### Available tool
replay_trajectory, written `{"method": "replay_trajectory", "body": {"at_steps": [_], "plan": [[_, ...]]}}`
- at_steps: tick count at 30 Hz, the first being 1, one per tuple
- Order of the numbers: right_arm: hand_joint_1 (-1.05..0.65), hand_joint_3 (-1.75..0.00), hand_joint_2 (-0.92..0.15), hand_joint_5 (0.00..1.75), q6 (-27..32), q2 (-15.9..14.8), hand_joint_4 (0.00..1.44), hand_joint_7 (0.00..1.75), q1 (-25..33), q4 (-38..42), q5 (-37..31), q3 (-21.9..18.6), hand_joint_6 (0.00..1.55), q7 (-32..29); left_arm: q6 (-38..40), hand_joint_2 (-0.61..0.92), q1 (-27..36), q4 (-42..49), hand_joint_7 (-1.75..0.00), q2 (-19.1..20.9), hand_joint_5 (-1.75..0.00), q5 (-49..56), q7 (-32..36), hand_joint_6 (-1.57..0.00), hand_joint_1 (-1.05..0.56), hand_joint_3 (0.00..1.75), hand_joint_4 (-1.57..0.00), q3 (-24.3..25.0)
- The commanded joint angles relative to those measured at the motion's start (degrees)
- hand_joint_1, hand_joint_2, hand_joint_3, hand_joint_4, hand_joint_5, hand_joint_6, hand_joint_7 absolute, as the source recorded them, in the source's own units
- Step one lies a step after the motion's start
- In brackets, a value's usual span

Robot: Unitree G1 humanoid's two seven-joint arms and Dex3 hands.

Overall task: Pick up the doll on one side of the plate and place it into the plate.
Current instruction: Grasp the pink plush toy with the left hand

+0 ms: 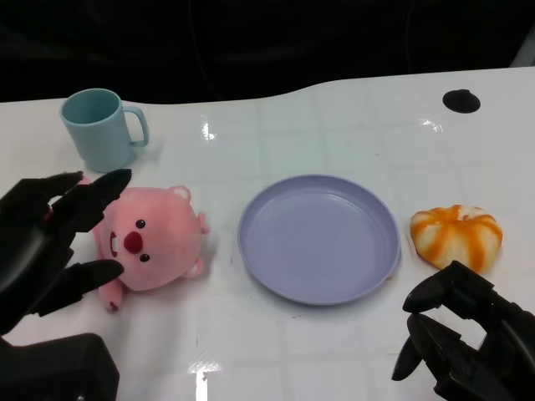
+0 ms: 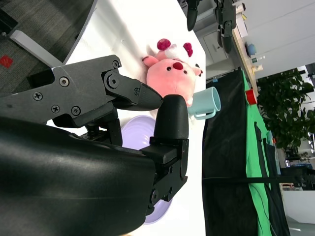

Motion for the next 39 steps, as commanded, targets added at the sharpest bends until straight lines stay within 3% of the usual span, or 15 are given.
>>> {"method": "replay_trajectory", "body": {"at_steps": [1,7,17,32,39], "plan": [[-0.35,-0.66,-0.92,1.75,-0.4,-0.47,0.52,1.71,0.02,-0.26,0.56,-0.69,0.32,0.3,4.16,0.87,-1.23,-1.36,0.0,2.55,-0.26,4.19,-1.1,-0.19,-0.71,0.0,0.0,-1.32],[-0.35,-0.65,-0.92,1.75,-0.14,-0.53,0.51,1.7,0.1,-0.47,0.36,-0.58,0.32,0.1,9.86,0.87,-2.47,-0.79,0.0,5.02,-0.2,9.37,-3.42,-0.17,-0.73,0.01,0.0,-4.65],[-0.35,-0.65,-0.92,1.75,-0.32,-0.39,0.52,1.7,0.12,-0.45,0.03,-0.2,0.33,0.01,13.43,0.88,-9.03,9.05,0.0,7.53,-0.22,11.45,-3.74,-0.17,-0.74,0.0,0.0,-10.67],[-0.35,-0.64,-0.92,1.75,-0.58,-0.45,0.53,1.7,0.52,-0.92,0.11,-0.1,0.34,0.13,14.92,0.88,-21.78,27.66,-0.01,7.3,-0.2,11.63,-3.91,-0.13,-0.78,0.0,-0.02,-21.38],[-0.36,-0.65,-0.92,1.75,-0.64,-0.52,0.53,1.7,0.81,-1.31,-0.09,0.06,0.35,0.06,14.89,0.9,-28.14,38.64,0.0,5.28,-0.17,11.37,-4.59,-0.11,-0.79,0.01,-0.01,-26.87]]}}
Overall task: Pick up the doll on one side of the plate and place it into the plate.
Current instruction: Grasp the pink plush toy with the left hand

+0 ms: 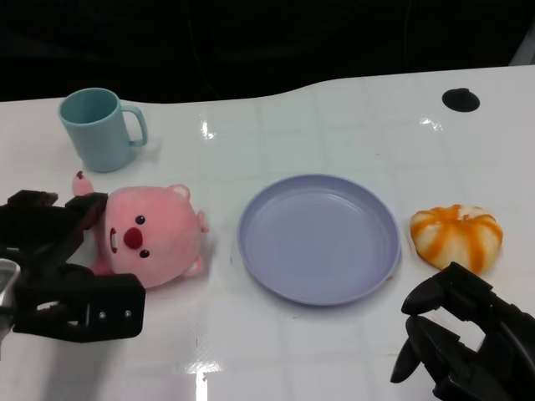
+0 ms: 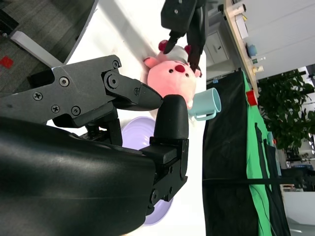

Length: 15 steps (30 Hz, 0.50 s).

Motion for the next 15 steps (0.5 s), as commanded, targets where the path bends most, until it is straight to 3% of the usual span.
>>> {"method": "replay_trajectory", "body": {"at_steps": [1,10,15], "plan": [[-0.36,-0.65,-0.92,1.75,-0.57,-0.53,0.53,1.7,0.38,-0.78,0.0,-0.29,0.35,0.09,0.75,0.91,-3.04,5.03,0.0,-0.75,-0.17,0.06,-0.97,-0.1,-0.79,0.01,0.0,-2.46],[-0.36,-0.63,-0.92,1.75,-0.34,-0.38,0.52,1.68,0.66,-1.01,0.08,-0.26,0.35,-0.17,0.85,0.91,-9.85,18.77,0.0,-4.02,-0.14,-1.51,-0.18,-0.1,-0.77,0.0,-0.03,-7.27],[-0.36,-0.62,-0.92,1.75,-0.71,-0.23,0.53,1.68,0.93,-0.99,-0.07,-0.03,0.36,-0.18,0.25,0.88,-14.08,27.73,0.0,-6.17,-0.12,-2.53,0.01,-0.1,-0.63,0.0,-0.04,-9.2]]}}
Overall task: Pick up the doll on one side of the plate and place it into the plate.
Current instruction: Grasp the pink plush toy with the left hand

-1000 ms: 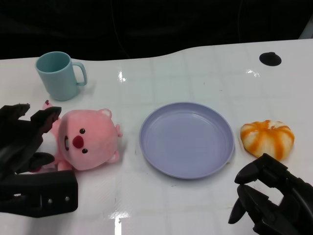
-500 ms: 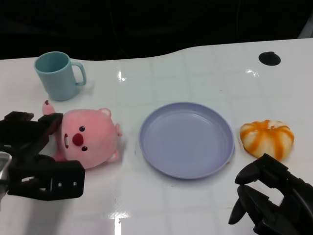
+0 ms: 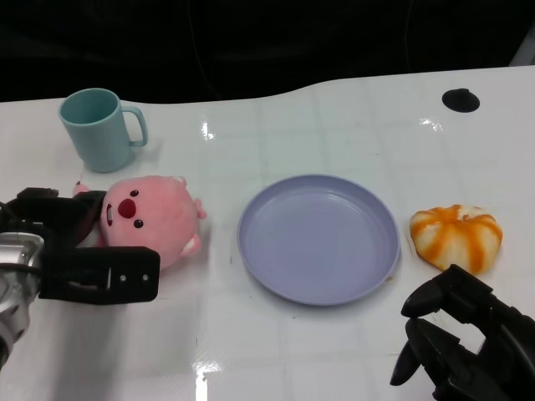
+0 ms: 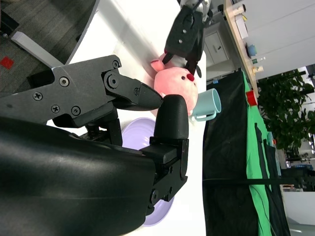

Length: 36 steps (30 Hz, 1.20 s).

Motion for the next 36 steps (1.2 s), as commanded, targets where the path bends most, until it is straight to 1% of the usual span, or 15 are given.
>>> {"method": "replay_trajectory", "body": {"at_steps": [1,5,8,11,12,14,18,19,23,25,26,28,30,31,36], "plan": [[-0.36,-0.62,-0.92,1.75,-0.49,-0.27,0.53,1.68,0.38,-0.65,0.13,-0.25,0.37,-0.1,-0.3,0.87,-0.85,6.09,-0.01,-1.3,-0.12,-0.59,-0.16,-0.11,-0.62,0.0,-0.05,-1.71],[-0.36,-0.62,-0.92,1.75,-0.59,-0.41,0.54,1.68,0.48,-0.61,0.34,-0.46,0.37,0.17,-0.46,0.86,-2.44,10.99,-0.02,-3.08,-0.13,-1.47,2.56,-0.17,-0.56,0.0,-0.15,-2.67],[-0.37,-0.62,-0.92,1.75,-0.81,-0.5,0.53,1.68,0.48,-0.41,0.31,-0.61,0.37,0.34,-1.24,0.86,-3.16,14.36,-0.02,-4.42,-0.12,-2.86,4.31,-0.27,-0.43,0.0,-0.3,-2.47],[-0.37,-0.63,-0.92,1.75,-0.74,-0.51,0.53,1.68,0.45,-0.42,0.37,-0.72,0.37,0.33,-1.88,0.88,-3.71,17.1,-0.04,-5.2,-0.13,-2.73,6.15,-0.44,-0.32,0.0,-0.56,-3.66],[-0.37,-0.62,-0.92,1.75,-0.82,-0.47,0.53,1.68,0.47,-0.38,0.4,-0.75,0.37,0.35,-2.14,0.89,-3.84,17.98,-0.04,-5.4,-0.32,-2.62,6.83,-0.57,-0.28,0.0,-0.68,-4.11],[-0.37,-0.62,-0.92,1.75,-0.93,-0.45,0.54,1.68,0.5,-0.3,0.44,-0.82,0.37,0.42,-2.58,0.91,-4.05,19.42,-0.04,-5.74,-0.96,-2.64,8.2,-0.8,-0.23,0.0,-0.68,-4.75],[-0.37,-0.62,-0.92,1.75,-1.0,-0.57,0.54,1.68,0.55,-0.36,0.24,-0.86,0.37,0.45,-3.77,0.92,-3.92,21.04,-0.1,-5.81,-1.25,-2.47,11.58,-1.02,-0.3,0.18,-0.64,-6.07],[-0.37,-0.61,-0.92,1.75,-0.83,-0.61,0.54,1.68,0.57,-0.44,0.29,-0.9,0.38,0.4,-3.76,0.92,-3.92,21.22,-0.09,-5.76,-1.23,-2.49,11.46,-1.01,-0.31,0.21,-0.64,-6.41],[-0.37,-0.61,-0.92,1.75,-0.51,-0.71,0.53,1.68,0.57,-0.58,0.38,-0.97,0.37,0.34,-4.42,0.92,-3.57,21.58,-0.01,-5.53,-0.74,-3.52,11.78,-0.9,-0.33,0.31,-0.76,-6.39],[-0.37,-0.61,-0.92,1.75,-0.44,-0.78,0.53,1.68,0.52,-0.53,0.47,-1.04,0.37,0.41,-5.78,0.92,-2.72,21.32,-0.01,-5.12,-0.64,-4.12,14.53,-0.9,-0.33,0.31,-0.84,-5.97],[-0.37,-0.61,-0.92,1.75,-0.49,-0.81,0.53,1.68,0.5,-0.47,0.47,-1.07,0.37,0.46,-6.53,0.92,-2.24,21.27,-0.03,-4.93,-1.09,-4.25,16.56,-0.98,-0.31,0.24,-0.78,-5.8],[-0.37,-0.62,-0.92,1.75,-0.65,-0.81,0.53,1.68,0.47,-0.34,0.4,-1.09,0.37,0.53,-7.51,0.92,-1.58,21.34,-0.1,-4.75,-1.54,-4.45,19.75,-1.13,-0.28,0.16,-0.7,-5.45],[-0.36,-0.62,-0.92,1.75,-0.79,-0.81,0.53,1.68,0.45,-0.24,0.42,-1.13,0.37,0.65,-9.3,0.92,-0.97,21.22,-0.99,-4.38,-1.69,-5.15,22.44,-0.8,-0.25,0.14,-0.71,-4.9],[-0.36,-0.62,-0.92,1.75,-0.77,-0.81,0.53,1.68,0.46,-0.26,0.34,-1.12,0.36,0.61,-10.11,0.92,-0.74,20.76,-1.25,-3.97,-1.72,-5.38,23.75,-0.69,-0.24,0.14,-0.72,-4.75],[-0.37,-0.61,-0.92,1.75,-0.58,-0.51,0.53,1.68,0.45,-0.22,0.36,-1.0,0.36,0.46,-12.22,0.92,-0.44,19.2,-1.69,-2.64,-1.75,-7.05,26.25,-0.56,-0.25,0.19,-0.74,-3.12]]}}
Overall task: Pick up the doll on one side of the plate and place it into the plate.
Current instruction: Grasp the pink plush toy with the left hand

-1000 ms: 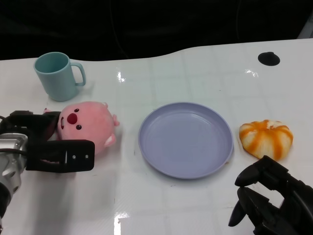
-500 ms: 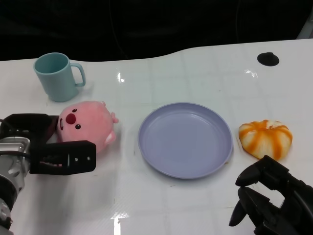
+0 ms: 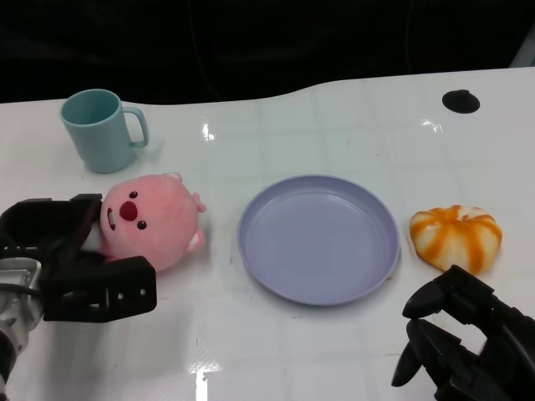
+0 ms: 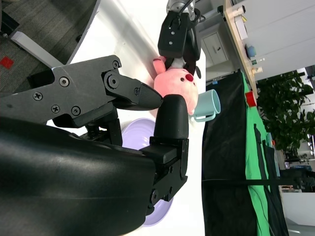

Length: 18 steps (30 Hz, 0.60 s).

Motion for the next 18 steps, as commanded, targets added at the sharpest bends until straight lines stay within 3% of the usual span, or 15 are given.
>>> {"method": "replay_trajectory", "body": {"at_steps": [1,5,14,18], "plan": [[-0.37,-0.61,-0.92,1.75,-0.61,-0.46,0.53,1.68,0.25,-0.14,0.16,-0.63,0.36,0.05,-1.29,0.92,2.83,-0.3,-1.72,0.89,-1.75,-1.49,0.23,-0.58,-0.24,0.23,-0.75,0.96],[-0.37,-0.61,-0.92,1.75,-0.35,-0.57,0.53,1.68,0.17,-0.3,0.06,-0.75,0.36,-0.13,-2.68,0.92,3.18,-2.9,-1.75,2.19,-1.75,-2.88,0.22,-0.6,-0.2,0.34,-0.78,2.33],[-0.36,-0.62,-0.92,1.75,-0.14,-0.63,0.53,1.68,-0.23,-0.26,-0.16,-0.56,0.36,-0.26,-4.02,0.87,4.91,-11.09,-1.75,5.12,-1.75,-4.87,-0.54,-0.63,-0.16,0.38,-0.81,5.48],[-0.36,-0.62,-0.92,1.75,-0.27,-0.55,0.53,1.67,-0.08,-0.23,0.03,-0.6,0.36,-0.15,-4.42,0.68,6.8,-15.97,-1.75,5.7,-1.75,-6.58,-1.45,-0.67,-0.18,0.77,-0.85,7.8]]}}
